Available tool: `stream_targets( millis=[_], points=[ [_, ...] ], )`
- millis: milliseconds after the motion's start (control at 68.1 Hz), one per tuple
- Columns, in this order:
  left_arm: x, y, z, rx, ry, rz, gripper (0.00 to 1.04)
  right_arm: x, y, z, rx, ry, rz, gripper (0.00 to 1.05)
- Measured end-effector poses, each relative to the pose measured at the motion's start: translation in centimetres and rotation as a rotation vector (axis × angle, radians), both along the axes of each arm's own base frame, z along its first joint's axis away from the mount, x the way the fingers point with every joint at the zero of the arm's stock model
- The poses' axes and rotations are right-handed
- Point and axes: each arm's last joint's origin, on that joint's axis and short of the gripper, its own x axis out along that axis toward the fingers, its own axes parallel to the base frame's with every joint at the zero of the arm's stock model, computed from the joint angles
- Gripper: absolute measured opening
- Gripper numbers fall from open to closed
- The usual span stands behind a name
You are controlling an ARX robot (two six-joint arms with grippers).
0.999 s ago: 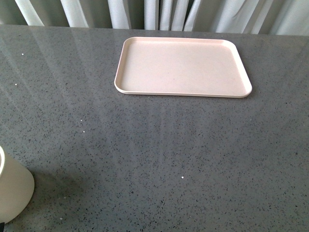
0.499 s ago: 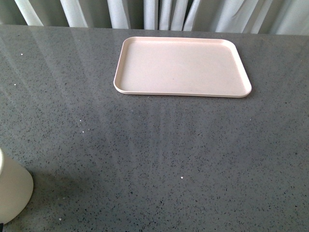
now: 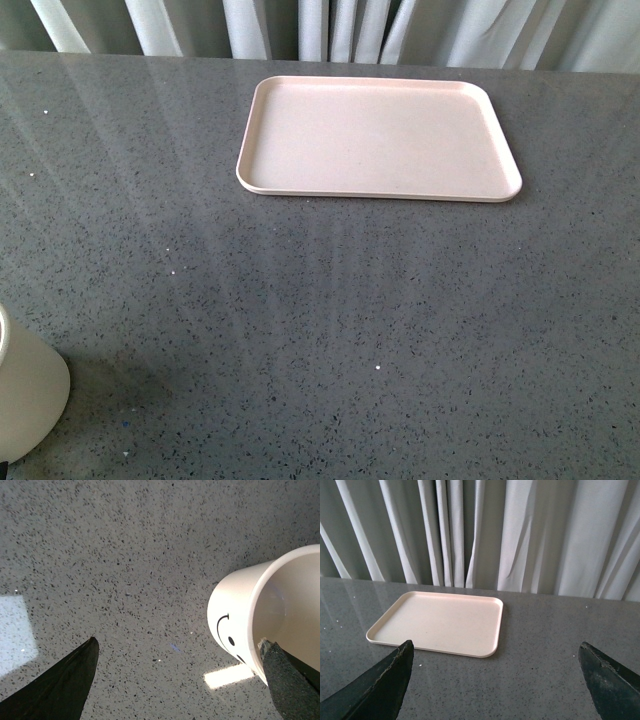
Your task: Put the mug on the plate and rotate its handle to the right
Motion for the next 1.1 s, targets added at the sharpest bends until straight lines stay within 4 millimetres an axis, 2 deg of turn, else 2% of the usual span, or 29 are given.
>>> stream_targets(
  millis=[441,793,822,1101],
  points=[
    [0.7,-1.1,-0.9,-0.019,0.042,-0.032,0.95,0.0,0.0,0.0,0.0,0.0,0.0,0.96],
    [1.2,-1.5,-2.4,0.002,0.106,-0.048,0.95,0.0,0.0,0.0,0.0,0.0,0.0,0.96],
    [1.3,-1.6,-2.4,0.005,0.11,-0.05,0.93,0.0,0.0,0.0,0.0,0.0,0.0,0.96],
    [1.7,-2.5,-2.7,0.023,0.11,-0.09,0.5,0.0,0.0,0.0,0.0,0.0,0.0,0.96]
  ],
)
